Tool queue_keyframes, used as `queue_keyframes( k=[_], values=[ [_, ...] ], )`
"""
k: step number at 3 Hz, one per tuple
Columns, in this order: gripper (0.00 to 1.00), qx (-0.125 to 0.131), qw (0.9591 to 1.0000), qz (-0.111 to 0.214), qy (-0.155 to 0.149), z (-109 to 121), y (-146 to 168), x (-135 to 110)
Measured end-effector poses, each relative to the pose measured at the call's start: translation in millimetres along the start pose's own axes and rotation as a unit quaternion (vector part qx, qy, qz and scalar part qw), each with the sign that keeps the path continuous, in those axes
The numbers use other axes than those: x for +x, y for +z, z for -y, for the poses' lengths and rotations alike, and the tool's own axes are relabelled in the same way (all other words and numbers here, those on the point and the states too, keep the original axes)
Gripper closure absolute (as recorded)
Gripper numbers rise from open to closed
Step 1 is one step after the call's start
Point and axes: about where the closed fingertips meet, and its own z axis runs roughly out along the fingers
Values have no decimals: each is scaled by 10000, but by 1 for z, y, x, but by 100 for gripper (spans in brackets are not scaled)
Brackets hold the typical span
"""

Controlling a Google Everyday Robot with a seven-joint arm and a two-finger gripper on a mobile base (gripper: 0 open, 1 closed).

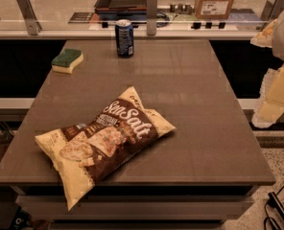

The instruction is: Move brown chip bag near pepsi can

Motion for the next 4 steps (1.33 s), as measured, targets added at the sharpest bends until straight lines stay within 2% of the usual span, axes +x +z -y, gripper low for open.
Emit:
queue_keyframes(
  k=[1, 2, 3, 4],
  values=[
    [0, 1, 10000, 0, 0, 0, 0, 0],
    [0, -57, 9998, 116, -148, -1, -1, -4],
    [0, -324, 9955, 292, -836, -12, 2, -22],
    [0, -542, 9823, 396, -1751, -28, 8, -43]
  ],
)
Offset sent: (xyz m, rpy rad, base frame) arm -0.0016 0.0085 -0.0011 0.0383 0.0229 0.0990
